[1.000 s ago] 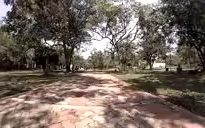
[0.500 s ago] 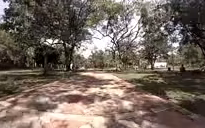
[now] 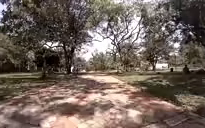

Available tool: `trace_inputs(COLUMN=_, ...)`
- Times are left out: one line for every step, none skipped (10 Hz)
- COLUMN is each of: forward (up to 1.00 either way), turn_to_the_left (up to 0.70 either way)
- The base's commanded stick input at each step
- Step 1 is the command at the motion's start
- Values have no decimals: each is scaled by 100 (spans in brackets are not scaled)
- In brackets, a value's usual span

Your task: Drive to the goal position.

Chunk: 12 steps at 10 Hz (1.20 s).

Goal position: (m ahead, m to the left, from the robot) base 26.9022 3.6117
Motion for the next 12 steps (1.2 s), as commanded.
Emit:
trace_inputs(forward=70, turn_to_the_left=0)
trace_inputs(forward=70, turn_to_the_left=0)
trace_inputs(forward=70, turn_to_the_left=0)
trace_inputs(forward=70, turn_to_the_left=0)
trace_inputs(forward=70, turn_to_the_left=0)
trace_inputs(forward=70, turn_to_the_left=0)
trace_inputs(forward=70, turn_to_the_left=0)
trace_inputs(forward=70, turn_to_the_left=0)
trace_inputs(forward=70, turn_to_the_left=0)
trace_inputs(forward=70, turn_to_the_left=0)
trace_inputs(forward=70, turn_to_the_left=0)
trace_inputs(forward=70, turn_to_the_left=0)
